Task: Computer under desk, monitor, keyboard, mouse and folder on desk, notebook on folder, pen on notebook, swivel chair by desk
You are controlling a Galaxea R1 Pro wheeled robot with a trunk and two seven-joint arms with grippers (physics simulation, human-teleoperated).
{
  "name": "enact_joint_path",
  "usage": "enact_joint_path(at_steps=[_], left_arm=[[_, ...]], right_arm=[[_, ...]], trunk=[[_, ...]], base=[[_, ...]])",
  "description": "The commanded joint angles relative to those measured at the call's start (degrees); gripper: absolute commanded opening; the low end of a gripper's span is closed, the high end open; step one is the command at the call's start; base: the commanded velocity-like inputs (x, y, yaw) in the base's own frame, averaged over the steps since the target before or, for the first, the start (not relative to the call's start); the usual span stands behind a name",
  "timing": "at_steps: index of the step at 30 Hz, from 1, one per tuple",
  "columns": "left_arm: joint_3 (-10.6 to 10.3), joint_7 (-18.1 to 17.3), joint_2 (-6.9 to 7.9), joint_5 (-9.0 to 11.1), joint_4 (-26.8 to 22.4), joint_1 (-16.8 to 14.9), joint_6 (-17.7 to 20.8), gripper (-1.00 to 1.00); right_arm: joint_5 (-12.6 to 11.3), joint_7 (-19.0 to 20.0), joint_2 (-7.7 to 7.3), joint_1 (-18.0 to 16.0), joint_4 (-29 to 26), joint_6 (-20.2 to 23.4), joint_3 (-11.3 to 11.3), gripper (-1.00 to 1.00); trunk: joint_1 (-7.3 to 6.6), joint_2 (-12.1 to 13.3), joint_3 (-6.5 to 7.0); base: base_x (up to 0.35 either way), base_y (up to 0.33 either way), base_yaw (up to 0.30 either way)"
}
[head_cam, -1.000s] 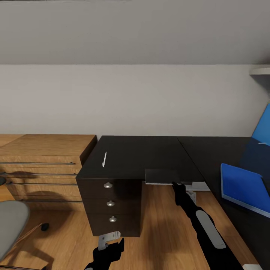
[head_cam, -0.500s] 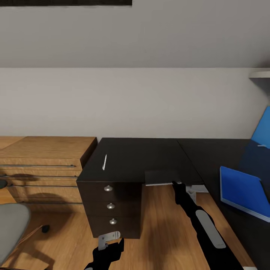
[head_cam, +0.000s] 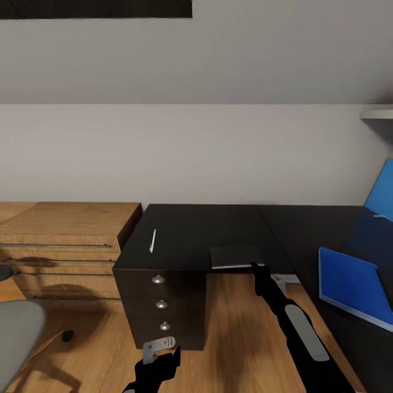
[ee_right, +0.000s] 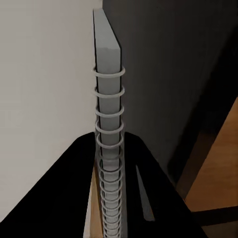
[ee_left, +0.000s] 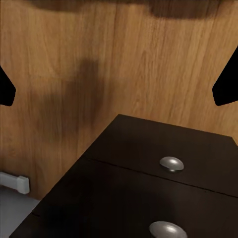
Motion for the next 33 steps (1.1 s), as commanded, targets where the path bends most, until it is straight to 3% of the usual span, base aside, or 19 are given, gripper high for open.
enact_joint_path(at_steps=[1,14,20,27,33], left_arm=[[-0.07,0.42,0.01,0.43,-0.09,-0.03,0.15,1.0],[-0.06,0.42,0.01,0.43,0.0,-0.03,0.15,1.0],[-0.12,0.35,0.01,0.43,0.0,-0.03,0.15,1.0],[-0.14,0.4,0.01,0.41,0.0,-0.03,0.15,1.0],[-0.11,0.42,0.01,0.43,0.0,-0.03,0.15,1.0]], right_arm=[[-0.53,-0.24,-0.05,-0.02,-0.13,0.08,0.05,-1.0],[-0.75,-0.41,-0.31,0.85,-8.15,0.3,-0.14,-1.0],[-0.59,-0.57,-0.44,4.77,-15.02,-0.24,-0.19,-1.0],[-0.55,-0.8,-0.46,5.72,-16.92,-0.45,-0.56,-1.0],[-0.51,-0.89,-0.48,5.87,-17.19,-0.48,-2.64,-1.0]], trunk=[[-0.23,0.39,0.13],[-3.08,5.6,2.46],[-3.52,6.4,2.82],[-4.84,8.81,3.9],[-6.16,11.22,4.94]], base=[[0.0,0.0,0.0],[0.0,0.0,0.0],[0.0,0.0,0.0],[0.0,0.0,0.0],[0.0,0.0,-0.016]])
